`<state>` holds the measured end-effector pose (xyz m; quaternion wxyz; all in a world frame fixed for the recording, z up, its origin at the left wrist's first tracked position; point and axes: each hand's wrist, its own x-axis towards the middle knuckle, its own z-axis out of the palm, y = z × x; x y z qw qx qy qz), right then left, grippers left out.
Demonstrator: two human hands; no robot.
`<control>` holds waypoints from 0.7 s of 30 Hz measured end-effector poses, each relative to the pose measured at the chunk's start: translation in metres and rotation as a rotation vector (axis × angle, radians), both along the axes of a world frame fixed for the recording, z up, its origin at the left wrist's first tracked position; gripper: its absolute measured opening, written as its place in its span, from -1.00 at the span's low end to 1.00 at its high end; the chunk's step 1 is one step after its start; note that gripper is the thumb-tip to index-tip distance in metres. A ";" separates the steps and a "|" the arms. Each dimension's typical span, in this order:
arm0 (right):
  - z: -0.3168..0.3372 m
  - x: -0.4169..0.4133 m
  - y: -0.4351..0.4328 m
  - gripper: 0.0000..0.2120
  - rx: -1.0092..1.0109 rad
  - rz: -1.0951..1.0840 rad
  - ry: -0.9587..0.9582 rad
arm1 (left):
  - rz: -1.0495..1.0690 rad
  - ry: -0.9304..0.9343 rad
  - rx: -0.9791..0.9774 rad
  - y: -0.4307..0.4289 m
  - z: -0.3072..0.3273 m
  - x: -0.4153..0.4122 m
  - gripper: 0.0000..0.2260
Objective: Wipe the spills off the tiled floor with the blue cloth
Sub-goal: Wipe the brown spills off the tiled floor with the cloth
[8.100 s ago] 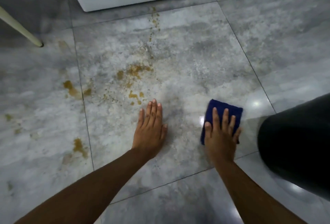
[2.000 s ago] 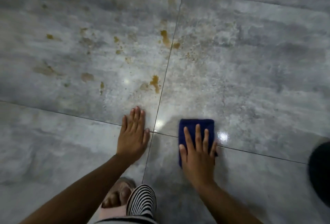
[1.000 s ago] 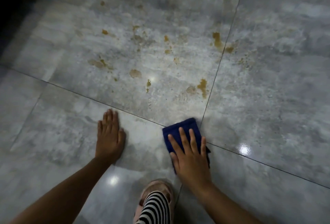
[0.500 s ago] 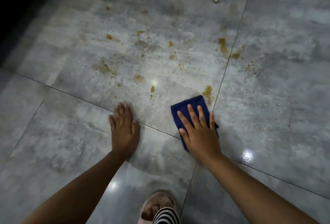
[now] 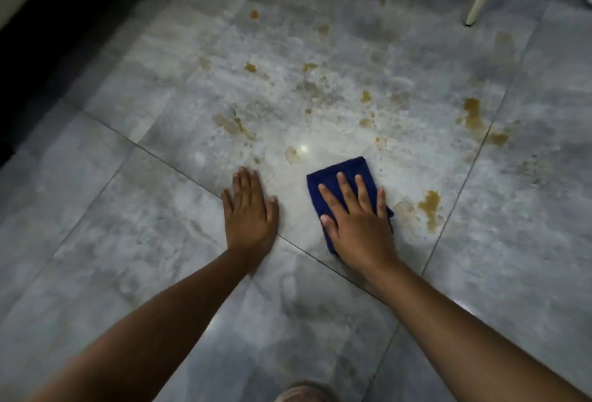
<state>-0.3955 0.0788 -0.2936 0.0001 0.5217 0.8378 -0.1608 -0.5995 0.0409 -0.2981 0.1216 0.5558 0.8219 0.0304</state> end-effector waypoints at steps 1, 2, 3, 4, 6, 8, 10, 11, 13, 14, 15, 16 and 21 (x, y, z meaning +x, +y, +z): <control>0.000 0.001 -0.007 -0.46 0.010 -0.030 0.007 | 0.006 0.013 0.012 -0.001 -0.001 0.001 -0.42; 0.001 -0.002 -0.014 -0.47 0.000 -0.045 0.001 | 0.017 0.020 0.017 -0.001 -0.002 0.001 -0.42; 0.002 -0.006 -0.020 -0.47 -0.020 -0.044 -0.008 | 0.027 0.023 0.016 0.000 -0.002 0.000 -0.42; 0.005 -0.012 -0.022 -0.47 -0.046 -0.022 -0.023 | 0.030 0.024 0.011 0.000 -0.002 -0.001 -0.42; 0.015 -0.025 -0.009 -0.48 -0.112 0.074 -0.062 | 0.019 0.021 0.002 0.000 -0.002 -0.002 -0.41; 0.026 -0.034 0.027 -0.48 -0.192 0.175 -0.117 | 0.021 0.004 -0.012 0.000 0.001 0.000 -0.41; 0.034 -0.036 0.064 -0.47 -0.235 0.153 -0.178 | 0.016 -0.011 -0.024 0.002 0.005 0.001 -0.41; 0.034 -0.030 0.073 -0.47 -0.235 0.123 -0.191 | 0.013 -0.023 -0.039 0.001 0.007 0.001 -0.41; 0.027 -0.016 0.068 -0.48 -0.195 0.045 -0.169 | 0.009 -0.025 -0.063 0.000 0.009 0.000 -0.41; 0.024 -0.009 0.056 -0.49 -0.137 -0.003 -0.133 | 0.011 -0.022 -0.062 0.001 0.010 0.000 -0.41; 0.022 -0.004 0.041 -0.48 -0.100 -0.055 -0.099 | 0.011 -0.022 -0.059 0.002 0.011 0.001 -0.42; 0.019 -0.003 0.027 -0.48 -0.086 -0.088 -0.071 | 0.007 -0.023 -0.054 0.003 0.011 0.002 -0.42; 0.013 -0.056 0.030 -0.50 -0.072 0.107 0.003 | 0.008 -0.016 -0.034 0.002 0.007 0.001 -0.42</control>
